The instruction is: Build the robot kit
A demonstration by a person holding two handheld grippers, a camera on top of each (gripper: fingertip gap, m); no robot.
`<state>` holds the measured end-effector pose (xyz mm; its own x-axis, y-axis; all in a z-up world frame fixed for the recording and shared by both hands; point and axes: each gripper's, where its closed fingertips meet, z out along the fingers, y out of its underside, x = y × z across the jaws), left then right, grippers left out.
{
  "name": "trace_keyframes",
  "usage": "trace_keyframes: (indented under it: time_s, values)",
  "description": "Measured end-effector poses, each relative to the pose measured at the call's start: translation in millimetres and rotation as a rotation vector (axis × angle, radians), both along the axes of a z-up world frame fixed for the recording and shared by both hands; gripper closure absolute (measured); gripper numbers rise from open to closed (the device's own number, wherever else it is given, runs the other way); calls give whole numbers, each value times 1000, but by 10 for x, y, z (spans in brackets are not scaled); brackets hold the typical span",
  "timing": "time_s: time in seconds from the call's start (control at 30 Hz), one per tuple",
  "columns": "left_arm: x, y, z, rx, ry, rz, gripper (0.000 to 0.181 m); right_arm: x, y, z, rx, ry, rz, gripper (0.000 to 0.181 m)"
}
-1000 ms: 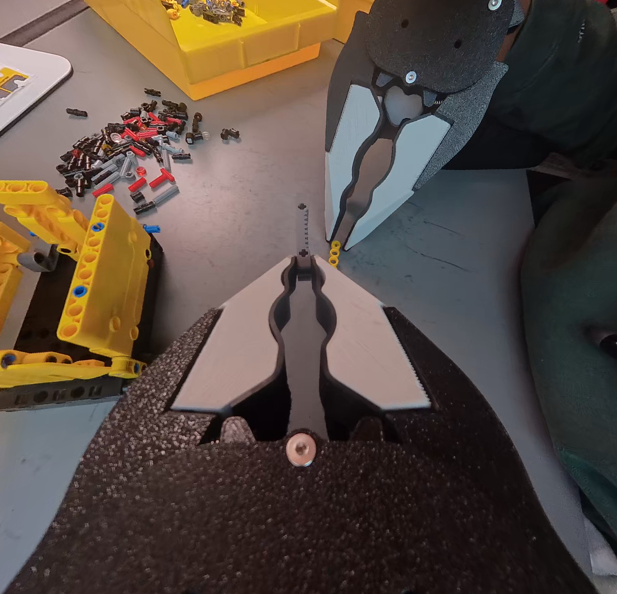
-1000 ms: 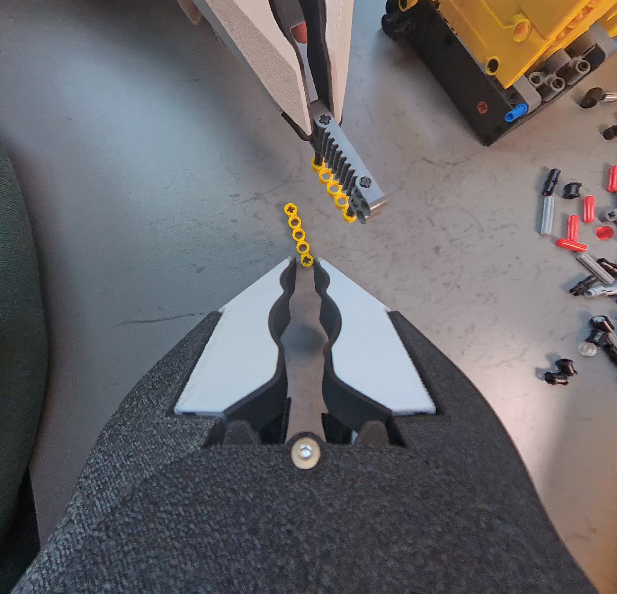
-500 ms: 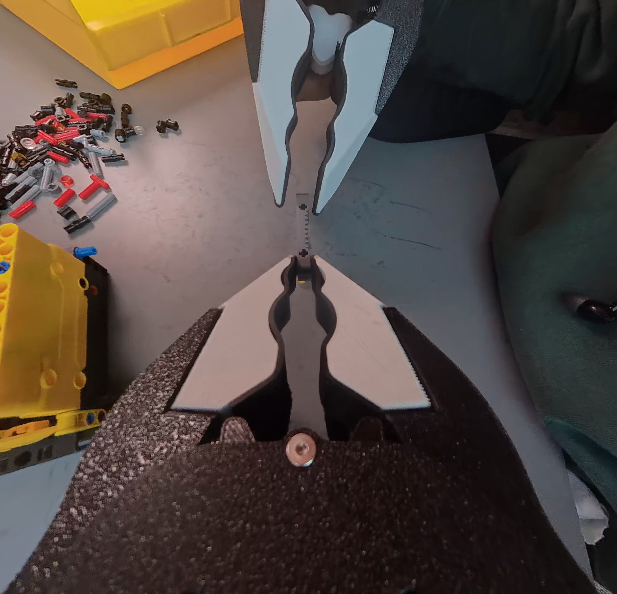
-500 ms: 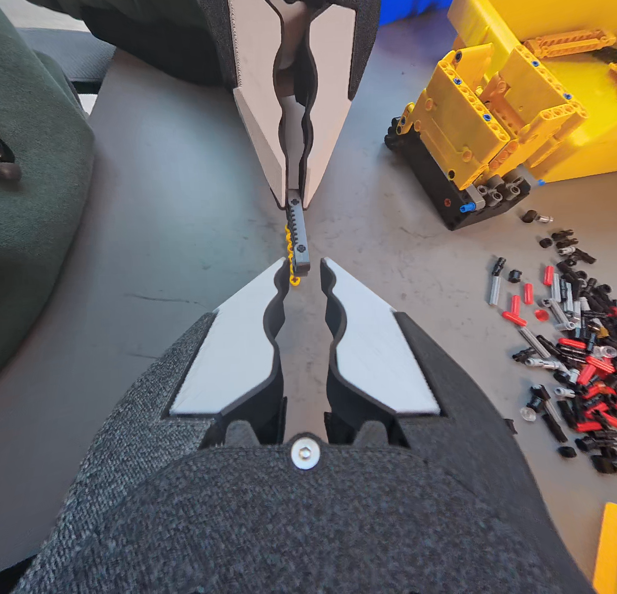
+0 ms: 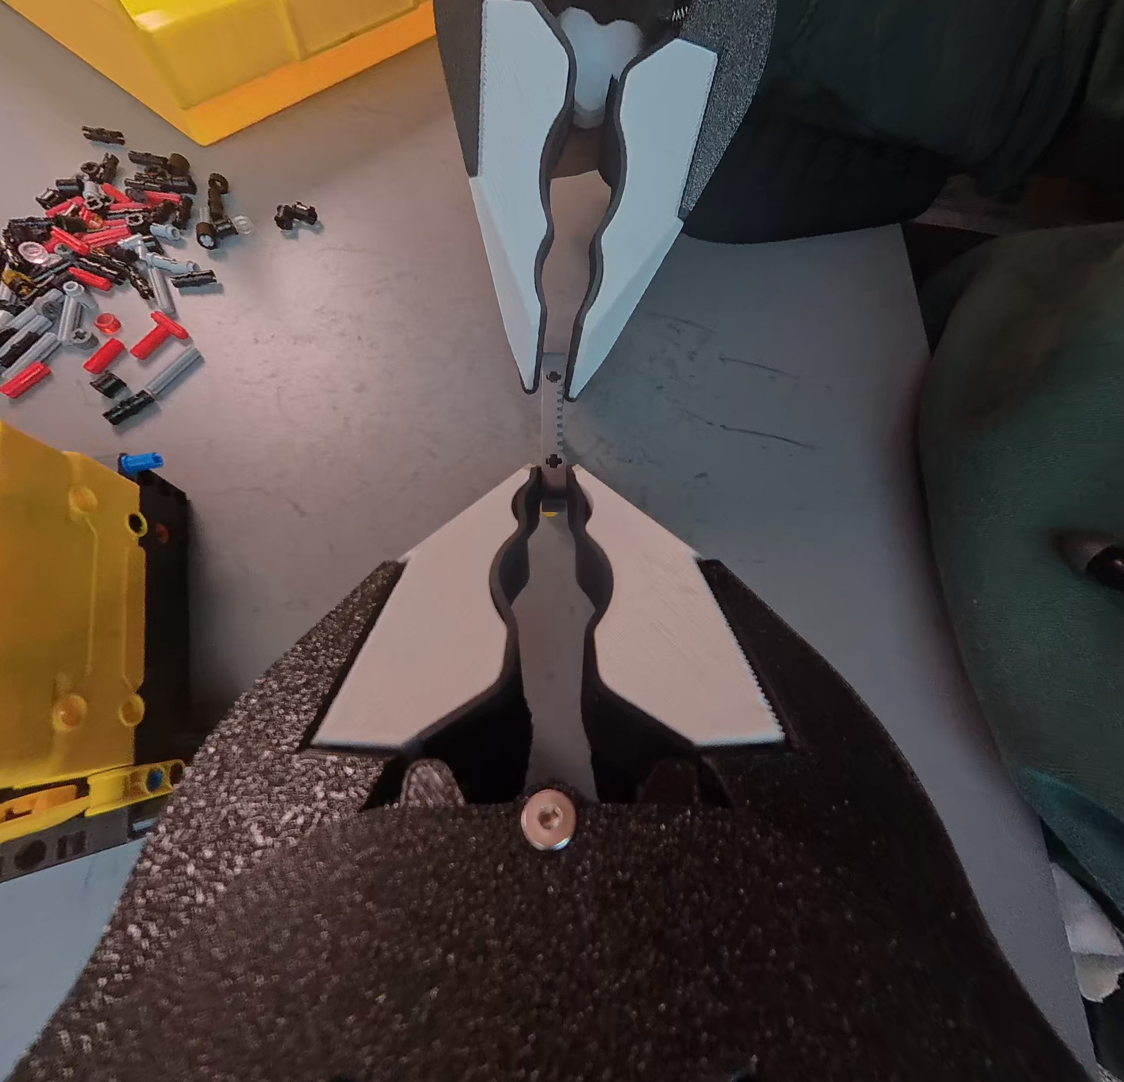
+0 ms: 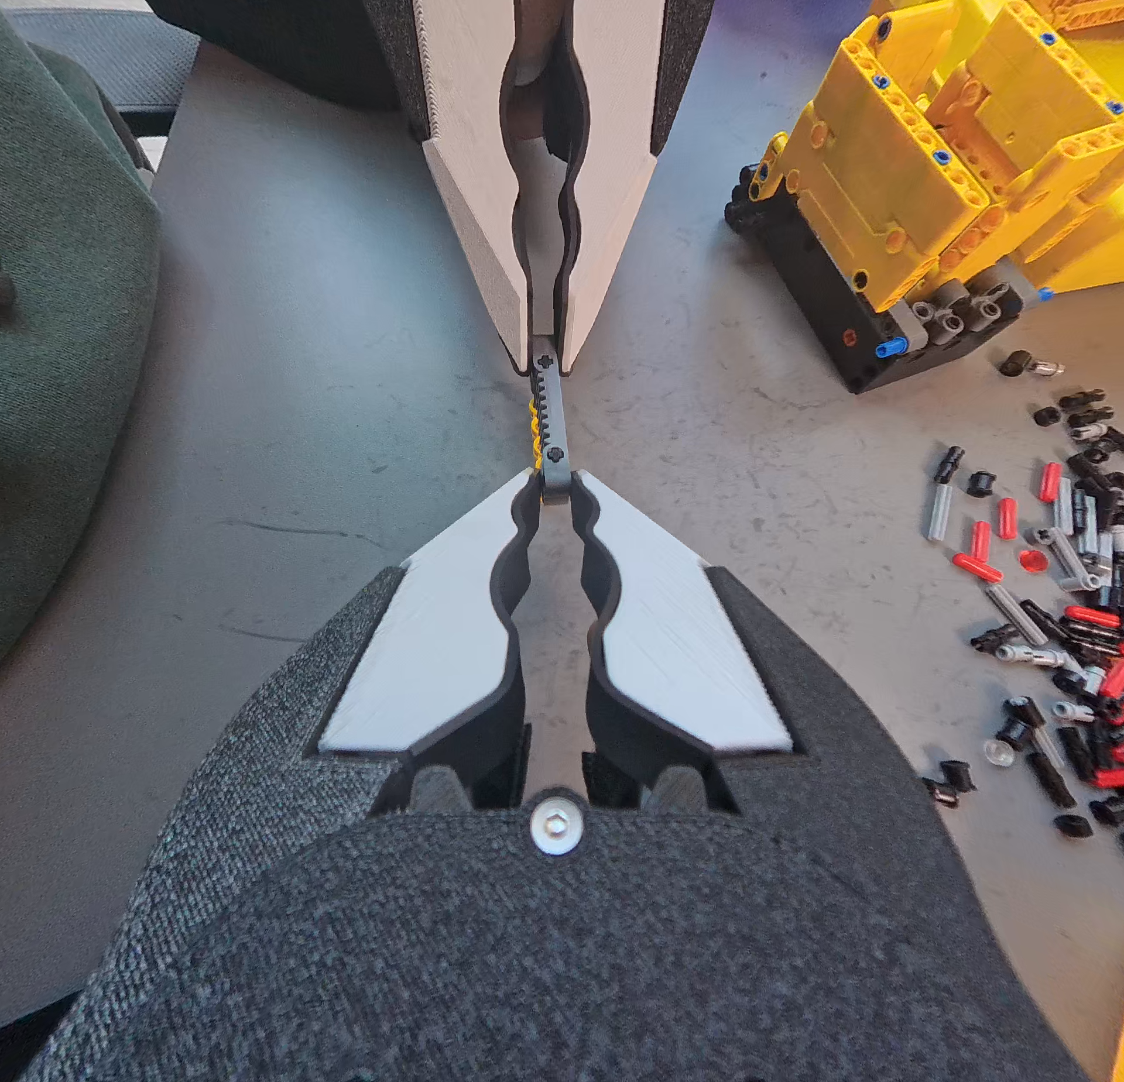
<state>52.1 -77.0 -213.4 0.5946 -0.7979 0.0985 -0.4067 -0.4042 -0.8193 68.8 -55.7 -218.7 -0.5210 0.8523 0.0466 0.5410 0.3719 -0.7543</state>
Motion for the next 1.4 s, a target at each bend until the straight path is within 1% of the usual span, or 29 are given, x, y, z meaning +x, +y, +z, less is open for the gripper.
trace_keyframes:
  time_s: [0.57, 0.67, 1.0, 1.4]
  values:
    - [9, -8, -22, 3, -2, 1, 174, 7, -14, -30, 0, -26, -3, 173]
    - [9, -10, -23, -24, -21, 14, 174, 8, -16, -31, -11, -40, -7, 173]
    - [11, 0, -31, -44, -28, 32, 175, 16, -17, -52, -15, -120, -9, 175]
    - [8, 0, -40, -11, 1, 36, 175, 16, -23, -65, 84, -232, 48, 176]
